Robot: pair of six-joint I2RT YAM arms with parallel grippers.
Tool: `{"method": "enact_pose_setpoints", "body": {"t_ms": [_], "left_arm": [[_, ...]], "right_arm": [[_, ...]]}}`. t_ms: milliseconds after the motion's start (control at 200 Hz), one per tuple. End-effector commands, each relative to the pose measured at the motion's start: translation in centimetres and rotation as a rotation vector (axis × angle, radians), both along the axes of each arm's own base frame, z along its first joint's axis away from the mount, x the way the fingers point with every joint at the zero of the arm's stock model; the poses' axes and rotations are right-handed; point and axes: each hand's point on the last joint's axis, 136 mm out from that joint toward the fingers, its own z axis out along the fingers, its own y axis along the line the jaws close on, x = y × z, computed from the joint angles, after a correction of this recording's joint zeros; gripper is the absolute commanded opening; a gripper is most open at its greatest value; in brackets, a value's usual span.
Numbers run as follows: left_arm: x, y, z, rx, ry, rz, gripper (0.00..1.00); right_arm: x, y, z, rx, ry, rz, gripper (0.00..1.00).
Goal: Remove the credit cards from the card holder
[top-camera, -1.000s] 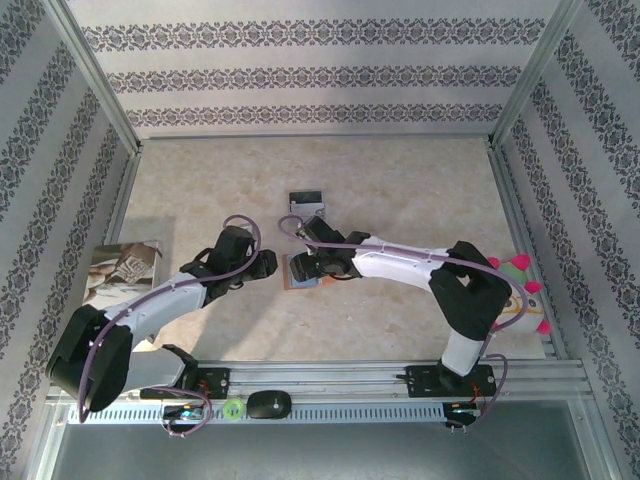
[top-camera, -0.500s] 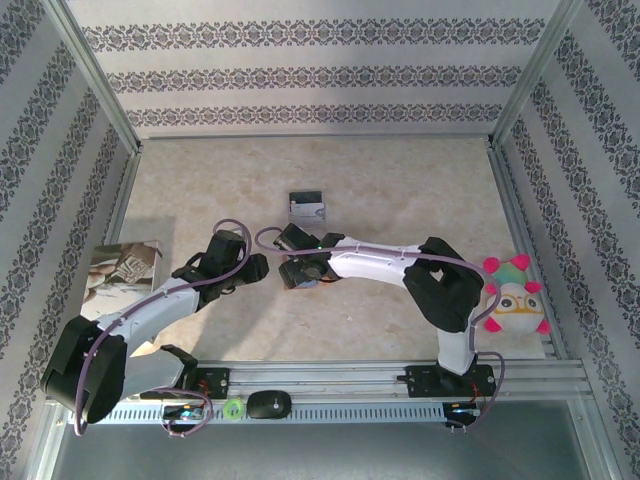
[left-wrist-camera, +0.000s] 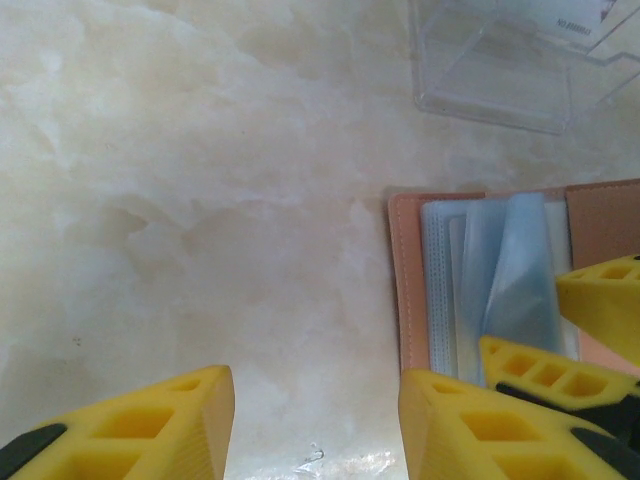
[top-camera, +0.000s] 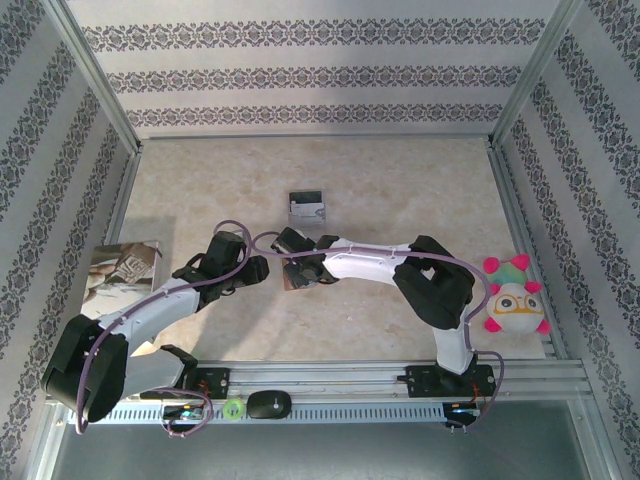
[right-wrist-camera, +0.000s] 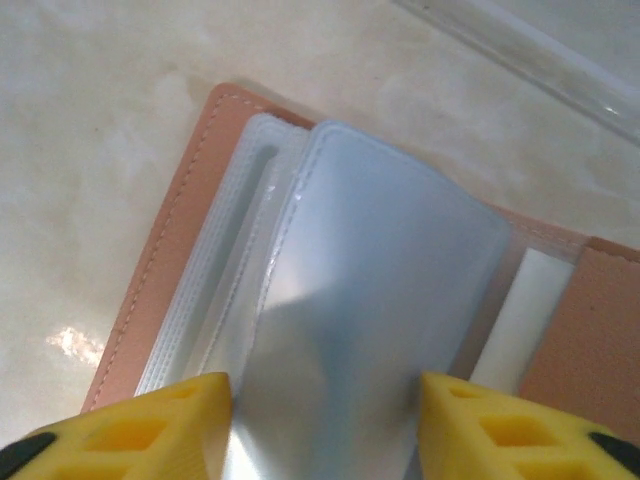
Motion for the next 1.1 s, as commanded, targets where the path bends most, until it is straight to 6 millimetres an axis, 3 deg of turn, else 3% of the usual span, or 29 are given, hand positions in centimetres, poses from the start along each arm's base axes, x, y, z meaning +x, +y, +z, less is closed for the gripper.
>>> {"method": "enact_pose_setpoints", "body": {"t_ms": [0,380,630,695,784,834,964,1099], "left_arm": [[0.2,-0.3,-0.2,-0.03,0.01,-0.009,0.47],[1.5,-2.9,0.0,-0.074,0.006,-0.062,0.51],[2.1,-4.7,-1.0,-0.067,0.024,-0.093,0.51],[2.2,-4.8,-1.3,-0.064,0.032,-0.09,0.51],[2.3,-4.5,-1.4,-0.047,0.036,-0.072,0.51],[2.2,-4.1,-1.3,-0.034,0.034,-0.06,0.51],[2.0,-3.2,-1.1,-0.003,0.033,-0.037,0.51],[1.7,-2.8,-1.1,-0.003,0.035,-0.03,0.51]], "right_arm": [[-0.6,-1.7,-1.3,-0.058,0.004,-0.02,0.43],[-0.1,-2.4,-1.2,0.068,0.011,-0.081,0.16],[-0.1,-3.0,-1.4,0.151,0.049,-0.122,0.09],[-0.1,-3.1,-1.3,0.157,0.049,-0.123,0.17],[-0.3,-2.5,-1.0,0.185,0.06,-0.103,0.49],[-0.4,-2.2,-0.7,0.192,0.057,-0.094,0.61],[-0.5,-1.2,0.2,0.198,0.037,-0.062,0.73],[-0.6,-1.3,-1.0,0.149,0.056,-0.059,0.77]]}}
